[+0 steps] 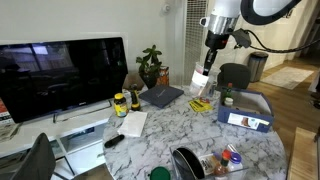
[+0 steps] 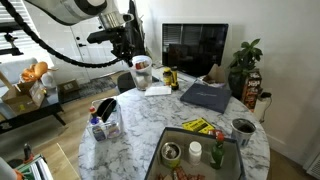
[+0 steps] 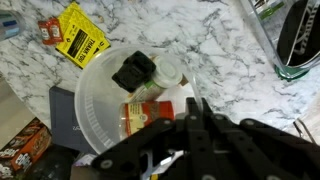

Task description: Pick up the clear plastic cup and put it in the clear storage container

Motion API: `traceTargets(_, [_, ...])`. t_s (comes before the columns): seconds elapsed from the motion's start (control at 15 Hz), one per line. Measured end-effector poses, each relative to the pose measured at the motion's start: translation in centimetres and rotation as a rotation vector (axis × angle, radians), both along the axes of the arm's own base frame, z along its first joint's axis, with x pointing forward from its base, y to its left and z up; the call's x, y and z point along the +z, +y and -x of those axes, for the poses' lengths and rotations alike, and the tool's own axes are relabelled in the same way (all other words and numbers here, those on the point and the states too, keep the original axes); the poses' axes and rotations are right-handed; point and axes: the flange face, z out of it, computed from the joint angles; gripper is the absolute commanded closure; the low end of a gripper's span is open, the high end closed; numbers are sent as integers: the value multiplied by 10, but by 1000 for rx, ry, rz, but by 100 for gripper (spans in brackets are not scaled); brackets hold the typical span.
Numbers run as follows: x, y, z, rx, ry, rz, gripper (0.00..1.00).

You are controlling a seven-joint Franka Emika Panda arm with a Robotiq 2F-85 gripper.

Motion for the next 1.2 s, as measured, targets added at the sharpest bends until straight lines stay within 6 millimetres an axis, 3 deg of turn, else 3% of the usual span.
traceTargets(0.2, [-1,-1,4,3,1,1,99])
traceTargets(0.33, [-3,9,4,41,8,8,99])
traceTargets(0.53, [-3,55,18,200,43,1,99])
traceTargets(0.67, [-3,92,37,309,84,-9,99])
traceTargets(0.8, [-8,117,55,392,161,3,99])
traceTargets(0.93, [-19,124,65,441,231,25,95])
traceTargets(1.2, [-40,130,65,454,280,34,99])
